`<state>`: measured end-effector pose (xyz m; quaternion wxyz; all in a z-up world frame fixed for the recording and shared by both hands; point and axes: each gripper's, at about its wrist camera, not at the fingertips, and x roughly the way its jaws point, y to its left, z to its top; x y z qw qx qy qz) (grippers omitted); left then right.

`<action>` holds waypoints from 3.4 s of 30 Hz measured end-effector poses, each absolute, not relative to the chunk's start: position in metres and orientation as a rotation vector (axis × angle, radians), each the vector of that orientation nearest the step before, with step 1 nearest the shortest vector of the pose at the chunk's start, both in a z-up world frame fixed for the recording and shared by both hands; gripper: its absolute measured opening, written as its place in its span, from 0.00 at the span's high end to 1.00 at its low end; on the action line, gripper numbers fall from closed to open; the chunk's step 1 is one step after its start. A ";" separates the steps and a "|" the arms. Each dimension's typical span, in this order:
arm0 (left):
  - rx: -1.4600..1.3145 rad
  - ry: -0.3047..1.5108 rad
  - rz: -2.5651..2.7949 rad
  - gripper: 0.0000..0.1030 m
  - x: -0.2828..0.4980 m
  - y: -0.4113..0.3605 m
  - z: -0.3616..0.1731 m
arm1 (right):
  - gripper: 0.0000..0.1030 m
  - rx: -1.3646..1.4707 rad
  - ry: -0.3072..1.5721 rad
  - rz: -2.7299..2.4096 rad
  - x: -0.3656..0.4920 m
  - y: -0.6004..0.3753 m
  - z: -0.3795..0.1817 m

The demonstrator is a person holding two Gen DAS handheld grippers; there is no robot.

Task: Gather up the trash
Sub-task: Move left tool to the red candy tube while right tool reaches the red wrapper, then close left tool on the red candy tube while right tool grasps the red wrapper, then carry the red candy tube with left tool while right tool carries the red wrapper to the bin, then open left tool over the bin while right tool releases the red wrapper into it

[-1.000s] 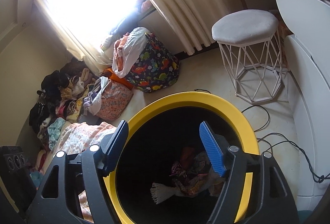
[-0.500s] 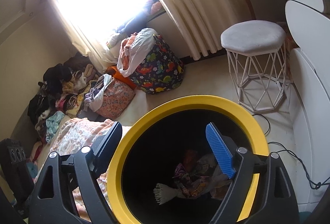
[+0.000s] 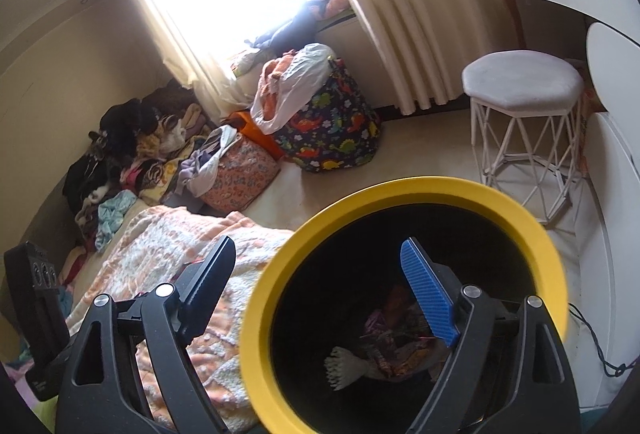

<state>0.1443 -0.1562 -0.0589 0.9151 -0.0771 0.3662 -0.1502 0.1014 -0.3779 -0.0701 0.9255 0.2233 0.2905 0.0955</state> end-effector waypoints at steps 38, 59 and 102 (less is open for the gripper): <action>-0.791 0.748 0.115 0.11 0.155 0.090 -0.127 | 0.20 0.460 0.970 0.428 0.248 -0.145 -0.129; -0.954 0.663 0.221 0.72 0.145 0.121 -0.125 | 0.78 0.509 0.875 0.461 0.215 -0.177 -0.120; -0.280 0.805 -0.546 0.74 0.153 -0.212 -0.073 | 0.50 0.517 0.648 -0.010 0.086 -0.428 -0.092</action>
